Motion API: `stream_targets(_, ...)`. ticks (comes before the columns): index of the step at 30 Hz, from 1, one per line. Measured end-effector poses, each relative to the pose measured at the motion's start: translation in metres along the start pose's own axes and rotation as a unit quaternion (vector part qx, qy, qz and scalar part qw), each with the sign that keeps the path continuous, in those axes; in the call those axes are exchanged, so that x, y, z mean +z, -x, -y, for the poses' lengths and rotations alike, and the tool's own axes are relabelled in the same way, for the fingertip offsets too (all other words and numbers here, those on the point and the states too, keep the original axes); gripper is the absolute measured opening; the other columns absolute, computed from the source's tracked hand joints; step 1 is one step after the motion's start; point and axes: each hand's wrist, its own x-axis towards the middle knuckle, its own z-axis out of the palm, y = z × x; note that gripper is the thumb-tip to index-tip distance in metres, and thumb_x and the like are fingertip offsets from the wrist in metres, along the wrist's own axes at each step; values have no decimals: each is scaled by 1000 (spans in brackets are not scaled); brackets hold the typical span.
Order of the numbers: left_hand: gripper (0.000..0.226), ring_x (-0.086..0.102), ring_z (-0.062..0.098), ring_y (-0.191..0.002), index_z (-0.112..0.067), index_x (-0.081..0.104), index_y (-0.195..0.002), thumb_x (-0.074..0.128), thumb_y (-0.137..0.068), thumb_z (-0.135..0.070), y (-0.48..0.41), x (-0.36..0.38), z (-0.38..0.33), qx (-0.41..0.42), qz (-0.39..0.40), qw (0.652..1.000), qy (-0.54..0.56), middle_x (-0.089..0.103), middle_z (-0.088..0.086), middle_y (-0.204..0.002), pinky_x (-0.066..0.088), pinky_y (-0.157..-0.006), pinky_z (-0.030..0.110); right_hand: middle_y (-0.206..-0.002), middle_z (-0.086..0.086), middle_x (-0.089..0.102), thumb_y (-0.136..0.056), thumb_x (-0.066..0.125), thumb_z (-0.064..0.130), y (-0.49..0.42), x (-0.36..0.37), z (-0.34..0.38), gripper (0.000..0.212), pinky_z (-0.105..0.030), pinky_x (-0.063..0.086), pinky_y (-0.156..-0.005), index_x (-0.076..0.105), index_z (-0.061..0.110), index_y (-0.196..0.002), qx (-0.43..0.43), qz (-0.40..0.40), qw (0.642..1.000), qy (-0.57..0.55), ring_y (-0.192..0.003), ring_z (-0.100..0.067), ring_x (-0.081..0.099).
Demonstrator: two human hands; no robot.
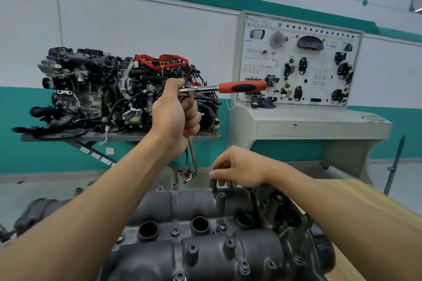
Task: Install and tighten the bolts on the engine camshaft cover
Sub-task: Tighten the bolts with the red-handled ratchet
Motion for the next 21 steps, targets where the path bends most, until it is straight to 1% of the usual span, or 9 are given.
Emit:
stream_targets(2,52,11,13,-40,-22,24,-51,38,-99,-38,0,0,2,2,2,1000,0,17,-5,-45,11,-38,19,-63,9,69,-97,63,28,-3,0,-2,23,-23,53,-58,73,9,-91,1,7,1000,-17,-54,-4,60)
stream_targets(5,54,11,12,-40,-22,25,-49,38,-99,-38,1,-1,0,10,3,1000,8,17,-5,-45,11,-38,19,-65,6,69,-97,62,26,-1,-1,-3,23,-20,50,-55,72,7,-91,1,21,999,-27,-53,-6,58)
stream_targets(7,54,11,12,-39,-22,24,-50,37,-99,-38,1,-1,-1,17,3,1000,15,16,-5,-45,11,-37,18,-67,2,70,-99,60,26,1,-1,1,25,-21,49,-54,71,6,-88,-24,-14,999,-22,-52,-6,58)
stream_targets(9,53,10,12,-39,-21,23,-51,36,-100,-37,1,-1,-1,22,5,1000,22,16,-5,-45,11,-37,18,-67,-1,70,-100,57,28,3,-7,10,30,-20,50,-53,69,5,-85,-53,-78,993,-68,-53,-7,60)
stream_targets(11,53,10,12,-39,-21,23,-51,36,-100,-37,3,0,-1,25,4,999,24,16,-4,-45,12,-37,18,-70,-3,72,-101,56,29,4,-13,21,31,-21,51,-53,68,5,-85,-68,-96,989,-93,-56,-10,63)
stream_targets(15,52,11,12,-39,-22,24,-51,35,-100,-38,4,-2,-5,30,10,999,39,16,-5,-45,13,-36,18,-88,-10,76,-102,54,24,8,-4,31,24,-36,62,-64,65,3,-97,-56,-58,994,-66,-74,-23,73)
stream_targets(16,53,11,11,-39,-23,24,-51,35,-100,-39,3,-3,-7,31,10,998,47,16,-6,-45,13,-36,18,-88,-11,76,-101,56,22,9,-3,30,22,-36,62,-64,65,2,-98,-57,-59,994,-69,-74,-22,73)
stream_targets(19,52,10,11,-39,-23,23,-51,33,-99,-40,2,-7,-12,30,9,997,76,15,-7,-45,12,-35,18,-79,-6,74,-97,63,16,15,-3,31,14,-18,54,-59,67,3,-96,-73,-59,992,-79,-62,-7,67)
stream_targets(21,52,11,10,-38,-23,24,-51,33,-99,-40,2,-8,-14,33,16,995,91,15,-7,-44,13,-34,18,-74,-2,71,-94,67,18,18,-3,34,15,-18,51,-59,69,3,-96,-84,-57,993,-65,-60,-4,62)
